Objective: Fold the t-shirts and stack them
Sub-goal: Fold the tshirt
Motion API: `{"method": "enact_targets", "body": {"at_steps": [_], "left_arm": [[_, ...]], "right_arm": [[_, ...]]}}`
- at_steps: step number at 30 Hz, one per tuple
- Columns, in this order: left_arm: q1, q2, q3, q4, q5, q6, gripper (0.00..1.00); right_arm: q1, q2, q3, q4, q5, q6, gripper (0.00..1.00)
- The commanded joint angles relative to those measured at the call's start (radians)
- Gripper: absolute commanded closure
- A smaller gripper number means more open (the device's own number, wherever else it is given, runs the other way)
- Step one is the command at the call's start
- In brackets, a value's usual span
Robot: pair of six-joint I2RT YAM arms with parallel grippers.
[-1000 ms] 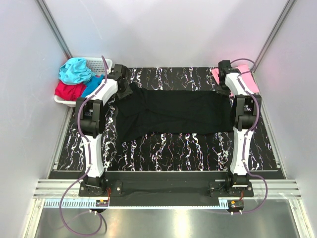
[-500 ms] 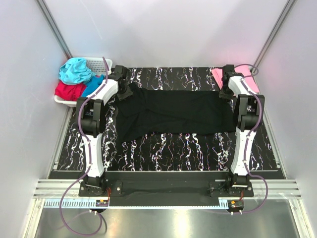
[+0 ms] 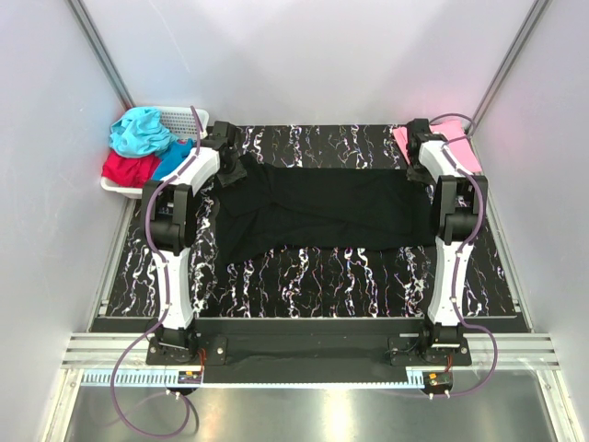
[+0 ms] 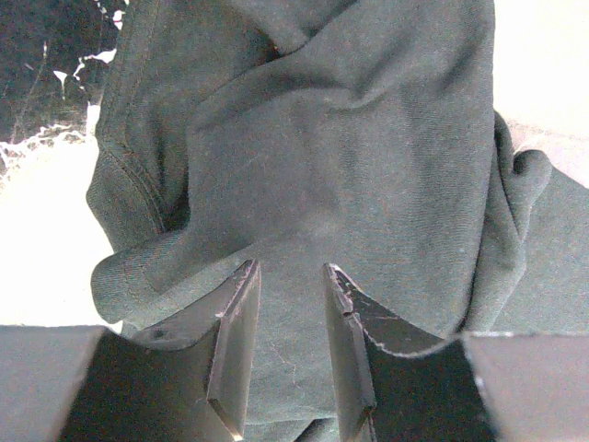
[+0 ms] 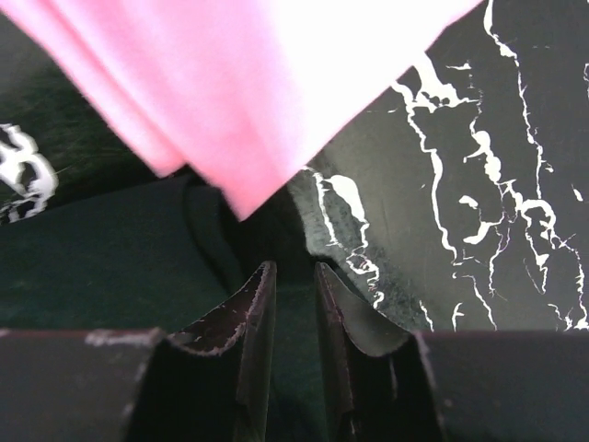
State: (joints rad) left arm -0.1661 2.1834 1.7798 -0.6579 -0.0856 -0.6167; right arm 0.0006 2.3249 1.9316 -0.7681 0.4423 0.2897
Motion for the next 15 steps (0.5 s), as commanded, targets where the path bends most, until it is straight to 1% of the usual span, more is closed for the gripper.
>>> {"method": "enact_targets", "body": {"at_steps": [1,7,11,15], "left_arm": [[0.004,-0.004,0.006,0.014,0.015,0.011,0.62],[0.004,-0.004,0.010,0.014,0.021,0.015,0.62],[0.004,-0.004,0.012,0.012,0.021,0.014,0.62],[0.004,-0.004,0.010,0.012,0.021,0.012,0.62]], "right_arm": [[0.027,-0.084,0.049,0.009,0.037,-0.017,0.70],[0.036,-0.147,0.059,0.044,-0.063,-0.037,0.72],[0.036,-0.171,0.093,0.046,-0.063,-0.038,0.72],[0.036,-0.162,0.096,0.029,-0.099,-0.038,0.69]]}}
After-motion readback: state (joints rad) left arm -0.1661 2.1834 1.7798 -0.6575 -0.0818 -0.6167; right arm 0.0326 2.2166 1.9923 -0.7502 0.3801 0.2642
